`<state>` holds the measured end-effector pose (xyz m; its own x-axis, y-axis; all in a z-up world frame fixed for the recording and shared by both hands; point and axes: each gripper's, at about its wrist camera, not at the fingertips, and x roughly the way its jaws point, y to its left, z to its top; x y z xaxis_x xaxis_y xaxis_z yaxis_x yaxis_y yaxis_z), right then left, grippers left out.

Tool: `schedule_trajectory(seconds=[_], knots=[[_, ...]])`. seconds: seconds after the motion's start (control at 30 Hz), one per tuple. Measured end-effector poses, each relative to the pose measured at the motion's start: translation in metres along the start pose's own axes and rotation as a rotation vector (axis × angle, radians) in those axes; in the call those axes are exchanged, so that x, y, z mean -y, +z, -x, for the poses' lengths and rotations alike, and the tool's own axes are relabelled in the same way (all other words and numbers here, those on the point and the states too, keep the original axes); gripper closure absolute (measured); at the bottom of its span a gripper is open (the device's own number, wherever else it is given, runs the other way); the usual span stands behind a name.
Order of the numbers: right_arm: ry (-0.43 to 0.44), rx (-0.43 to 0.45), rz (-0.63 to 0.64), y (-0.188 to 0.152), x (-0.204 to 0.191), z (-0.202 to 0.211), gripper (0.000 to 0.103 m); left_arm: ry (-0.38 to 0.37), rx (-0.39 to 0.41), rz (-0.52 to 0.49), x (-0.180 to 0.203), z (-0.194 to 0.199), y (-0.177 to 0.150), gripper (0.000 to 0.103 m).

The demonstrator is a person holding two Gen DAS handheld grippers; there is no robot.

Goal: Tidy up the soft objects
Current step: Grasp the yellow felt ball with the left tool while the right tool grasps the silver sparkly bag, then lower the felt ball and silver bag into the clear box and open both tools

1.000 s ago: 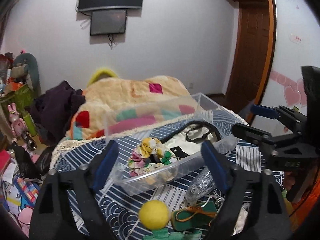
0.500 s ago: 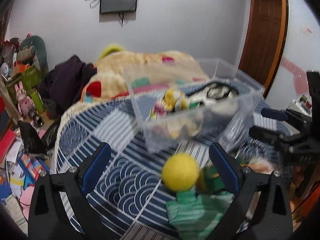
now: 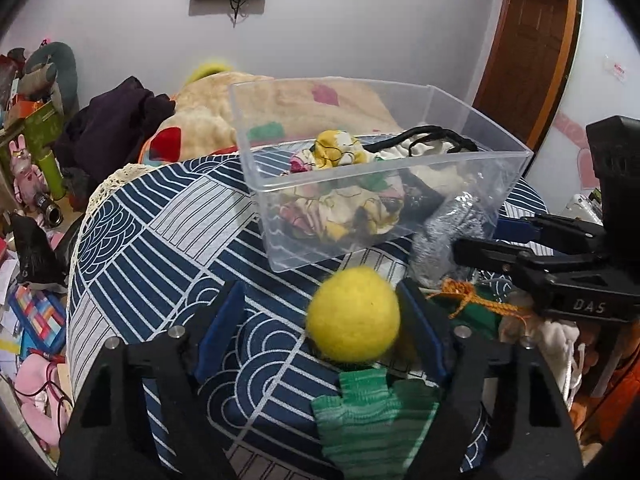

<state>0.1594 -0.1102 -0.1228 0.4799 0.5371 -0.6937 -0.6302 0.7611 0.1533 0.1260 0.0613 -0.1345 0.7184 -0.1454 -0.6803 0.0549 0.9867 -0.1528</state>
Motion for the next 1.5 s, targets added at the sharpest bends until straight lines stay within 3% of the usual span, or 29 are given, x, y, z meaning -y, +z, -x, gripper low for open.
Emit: schedule_trajectory(seconds=[0.17,0.23,0.53,1.0,1.27,1.5], knots=[[-0.005,0.027,0.002,-0.006,0.0,0.008,0.071,-0.063,-0.011,-0.002,0.006,-0.002,0.0,0.055],[-0.007,0.036,0.0,-0.007,0.001,0.012,0.075,-0.076,-0.017,-0.002,0.007,-0.003,0.0,0.06],[-0.053,0.116,0.018,-0.011,0.001,0.045,0.076,-0.022,0.034,-0.035,0.017,0.021,-0.006,0.061],[-0.109,0.321,0.016,0.011,0.0,0.099,0.076,0.036,0.259,-0.099,0.031,0.089,0.035,0.061],[-0.168,0.383,0.017,0.032,0.0,0.094,0.076,0.058,0.314,-0.117,0.038,0.079,0.063,0.061],[-0.185,0.326,-0.01,0.04,0.002,0.061,0.076,0.047,0.246,-0.082,0.034,0.041,0.076,0.061]])
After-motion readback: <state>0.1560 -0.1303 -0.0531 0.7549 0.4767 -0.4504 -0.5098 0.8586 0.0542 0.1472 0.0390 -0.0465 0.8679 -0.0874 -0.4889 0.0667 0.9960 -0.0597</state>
